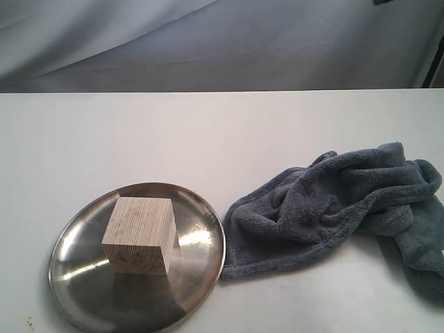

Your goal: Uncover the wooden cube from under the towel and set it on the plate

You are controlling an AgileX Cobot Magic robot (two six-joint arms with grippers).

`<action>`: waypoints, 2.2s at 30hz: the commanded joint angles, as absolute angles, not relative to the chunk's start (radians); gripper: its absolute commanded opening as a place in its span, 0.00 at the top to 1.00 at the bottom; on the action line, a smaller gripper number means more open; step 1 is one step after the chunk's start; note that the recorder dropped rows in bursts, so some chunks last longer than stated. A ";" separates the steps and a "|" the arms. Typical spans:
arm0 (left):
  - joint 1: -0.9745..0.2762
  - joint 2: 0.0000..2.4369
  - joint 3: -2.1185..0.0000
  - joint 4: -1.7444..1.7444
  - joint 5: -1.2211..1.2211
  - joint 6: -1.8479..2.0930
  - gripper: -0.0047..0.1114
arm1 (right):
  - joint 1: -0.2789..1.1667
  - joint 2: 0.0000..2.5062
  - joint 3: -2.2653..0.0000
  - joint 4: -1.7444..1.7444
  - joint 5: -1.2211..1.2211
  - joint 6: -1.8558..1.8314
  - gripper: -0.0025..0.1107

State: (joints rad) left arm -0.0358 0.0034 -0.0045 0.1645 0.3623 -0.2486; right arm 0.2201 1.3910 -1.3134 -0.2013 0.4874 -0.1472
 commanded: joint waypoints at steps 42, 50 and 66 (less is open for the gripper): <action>-0.040 0.000 0.000 0.162 0.356 -0.252 0.96 | -0.025 0.408 -0.081 0.195 -0.264 -0.321 0.98; -0.040 0.000 0.000 0.162 0.356 -0.252 0.96 | -0.047 0.250 0.000 0.195 -0.243 -0.302 0.98; -0.040 0.000 0.000 0.162 0.356 -0.252 0.96 | -0.247 0.000 0.000 0.180 0.135 -0.310 0.98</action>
